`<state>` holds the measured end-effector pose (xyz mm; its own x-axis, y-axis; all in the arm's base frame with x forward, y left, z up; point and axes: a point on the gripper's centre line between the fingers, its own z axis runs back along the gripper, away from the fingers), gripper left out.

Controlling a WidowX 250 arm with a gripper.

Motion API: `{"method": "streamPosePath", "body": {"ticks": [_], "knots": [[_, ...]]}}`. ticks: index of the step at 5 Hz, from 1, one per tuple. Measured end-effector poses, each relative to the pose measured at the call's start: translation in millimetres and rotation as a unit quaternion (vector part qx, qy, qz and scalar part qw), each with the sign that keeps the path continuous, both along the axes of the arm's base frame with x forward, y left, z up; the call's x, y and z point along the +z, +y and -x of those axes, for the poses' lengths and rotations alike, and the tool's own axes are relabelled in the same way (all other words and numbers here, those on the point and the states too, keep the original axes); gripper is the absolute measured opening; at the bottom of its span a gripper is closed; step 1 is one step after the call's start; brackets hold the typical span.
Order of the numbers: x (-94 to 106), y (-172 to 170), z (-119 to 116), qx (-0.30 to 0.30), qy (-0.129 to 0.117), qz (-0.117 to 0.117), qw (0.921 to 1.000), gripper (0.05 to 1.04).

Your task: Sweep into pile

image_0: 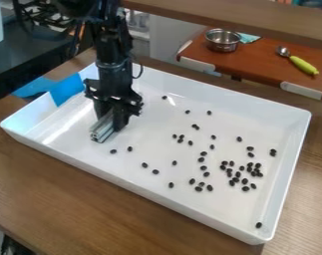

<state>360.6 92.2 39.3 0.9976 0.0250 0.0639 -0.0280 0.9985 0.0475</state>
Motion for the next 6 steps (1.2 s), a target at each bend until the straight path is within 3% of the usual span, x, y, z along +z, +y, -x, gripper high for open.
{"method": "streamPosePath", "body": {"ticks": [4,6], "knots": [[4.5,5,39,-0.048,0.036,0.024,0.9979,0.394],[-3.0,-7,50,-0.041,0.027,0.017,0.9987,0.393]]}}
